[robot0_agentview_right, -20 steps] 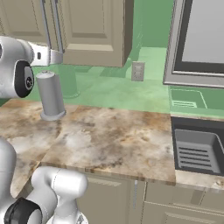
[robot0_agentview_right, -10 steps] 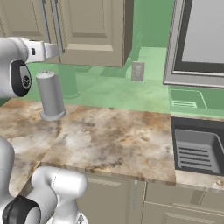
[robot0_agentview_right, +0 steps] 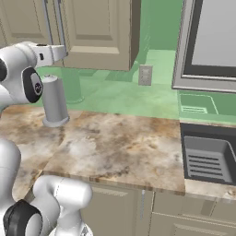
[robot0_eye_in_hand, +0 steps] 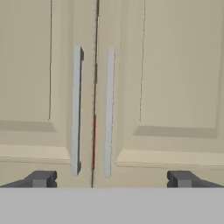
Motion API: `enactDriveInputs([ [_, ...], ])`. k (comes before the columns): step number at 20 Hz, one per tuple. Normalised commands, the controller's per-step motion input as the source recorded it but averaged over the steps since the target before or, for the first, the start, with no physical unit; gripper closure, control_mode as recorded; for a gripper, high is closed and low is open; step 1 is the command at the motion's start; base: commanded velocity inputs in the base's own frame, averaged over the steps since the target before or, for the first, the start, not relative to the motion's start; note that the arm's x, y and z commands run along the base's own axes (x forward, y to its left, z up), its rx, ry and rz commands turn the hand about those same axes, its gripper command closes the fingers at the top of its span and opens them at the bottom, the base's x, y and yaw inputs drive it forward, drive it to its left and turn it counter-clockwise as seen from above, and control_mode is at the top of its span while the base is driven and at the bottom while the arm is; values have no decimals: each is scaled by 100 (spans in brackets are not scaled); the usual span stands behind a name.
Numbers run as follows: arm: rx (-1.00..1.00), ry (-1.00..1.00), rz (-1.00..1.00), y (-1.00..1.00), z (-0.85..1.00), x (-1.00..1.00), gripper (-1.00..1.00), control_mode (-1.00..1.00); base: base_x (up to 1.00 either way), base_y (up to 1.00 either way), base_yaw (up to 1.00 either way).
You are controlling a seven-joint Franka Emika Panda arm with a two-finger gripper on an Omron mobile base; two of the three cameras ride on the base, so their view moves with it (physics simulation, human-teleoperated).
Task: Move the ketchup and shaker from the cabinet to the dining counter.
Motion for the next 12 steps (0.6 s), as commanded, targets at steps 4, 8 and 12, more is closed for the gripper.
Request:
enactDriveInputs([
  [4, 0, -9, 0, 4, 0, 39, -100, -100, 0, 0, 0],
  [8, 0, -6, -1, 12, 0, 29, -100, -100, 0, 0, 0],
  [12, 0, -2, -2, 12, 1, 27, -100, -100, 0, 0, 0],
])
